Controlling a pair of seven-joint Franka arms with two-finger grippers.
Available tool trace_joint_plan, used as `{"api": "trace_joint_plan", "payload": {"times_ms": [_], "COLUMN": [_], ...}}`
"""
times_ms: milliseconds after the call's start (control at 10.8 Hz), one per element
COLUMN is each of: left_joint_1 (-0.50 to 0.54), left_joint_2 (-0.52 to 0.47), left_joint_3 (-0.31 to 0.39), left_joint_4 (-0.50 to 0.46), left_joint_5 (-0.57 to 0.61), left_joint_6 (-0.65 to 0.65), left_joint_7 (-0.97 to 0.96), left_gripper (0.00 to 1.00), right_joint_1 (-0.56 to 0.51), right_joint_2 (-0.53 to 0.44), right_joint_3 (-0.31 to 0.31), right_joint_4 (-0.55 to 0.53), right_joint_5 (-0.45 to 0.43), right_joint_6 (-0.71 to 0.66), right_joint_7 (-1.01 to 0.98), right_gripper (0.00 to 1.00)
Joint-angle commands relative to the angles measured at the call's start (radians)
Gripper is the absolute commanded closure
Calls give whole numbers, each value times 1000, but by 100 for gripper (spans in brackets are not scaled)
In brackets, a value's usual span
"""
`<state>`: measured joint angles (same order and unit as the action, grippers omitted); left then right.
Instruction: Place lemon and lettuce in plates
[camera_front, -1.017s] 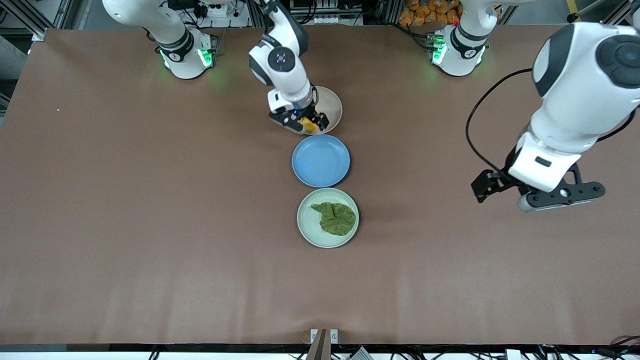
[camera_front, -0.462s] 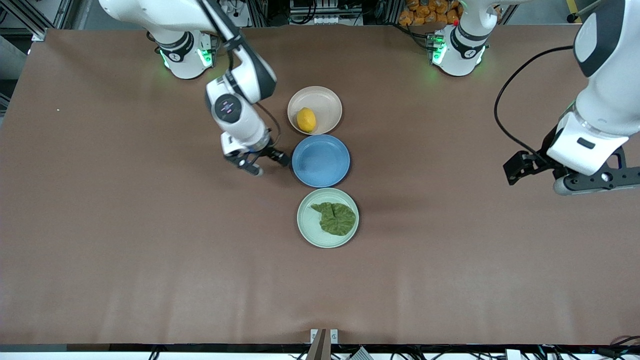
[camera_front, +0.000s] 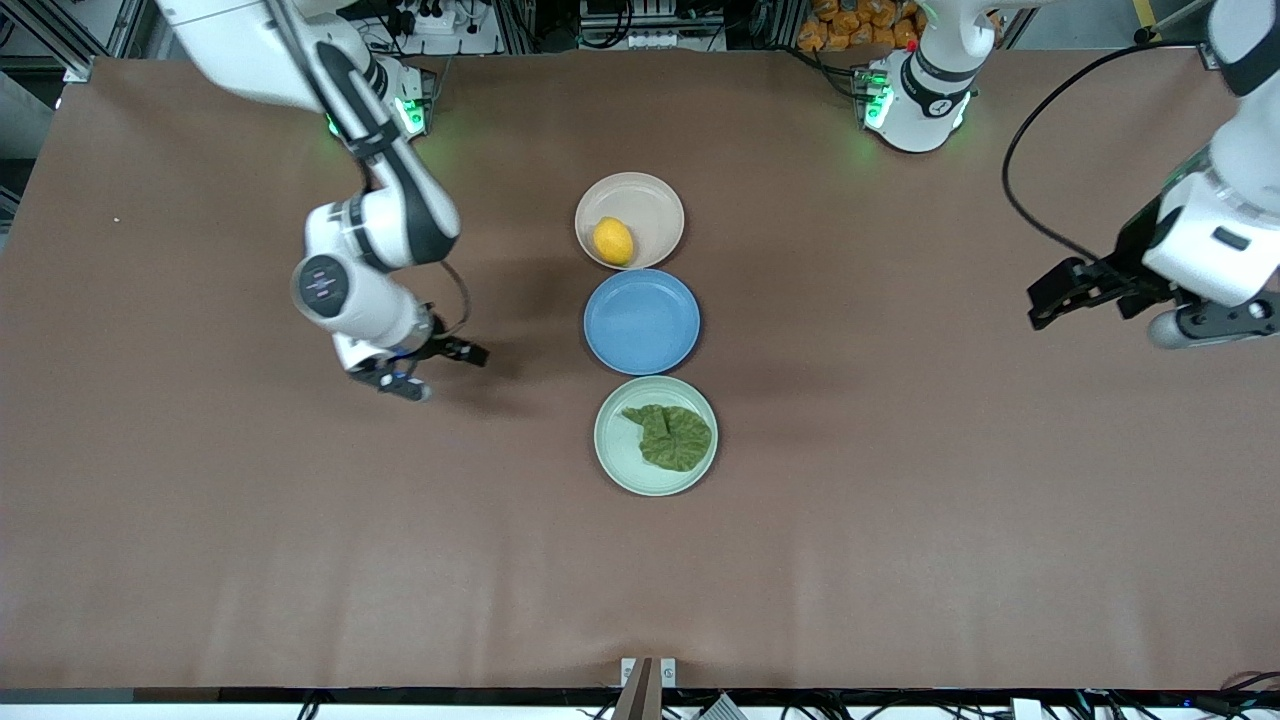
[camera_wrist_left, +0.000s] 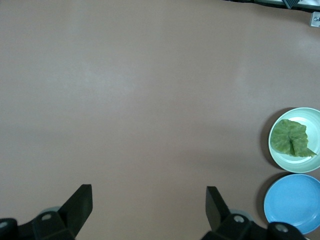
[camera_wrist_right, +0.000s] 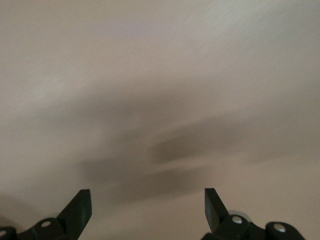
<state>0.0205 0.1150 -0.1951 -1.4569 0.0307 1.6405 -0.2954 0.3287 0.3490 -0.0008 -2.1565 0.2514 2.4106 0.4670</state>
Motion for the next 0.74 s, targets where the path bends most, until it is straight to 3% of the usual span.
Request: {"api": "trace_joint_plan", "payload": {"times_ms": [0, 185, 370, 647], "left_joint_1": [24, 62, 65, 69], "left_joint_2": [-72, -89, -118, -127], "left_joint_3": [-7, -16, -17, -41], "left_joint_4": [-31, -30, -34, -42], "left_joint_5": [-22, -31, -32, -32], "left_joint_6": [-57, -120, -128, -139], "left_joint_7": [149, 196, 196, 193], "left_gripper": [0, 0, 0, 0], "right_joint_1": [-97, -181, -258, -267], "right_joint_2": [-12, -7, -2, -5], "right_joint_3": [-16, -35, -35, -36], "right_joint_4": [3, 3, 4, 0], "right_joint_5": [-45, -102, -104, -104], "right_joint_6": [-30, -28, -21, -14], "right_joint_7": [-209, -345, -482, -515], "right_gripper": [0, 0, 0, 0]}}
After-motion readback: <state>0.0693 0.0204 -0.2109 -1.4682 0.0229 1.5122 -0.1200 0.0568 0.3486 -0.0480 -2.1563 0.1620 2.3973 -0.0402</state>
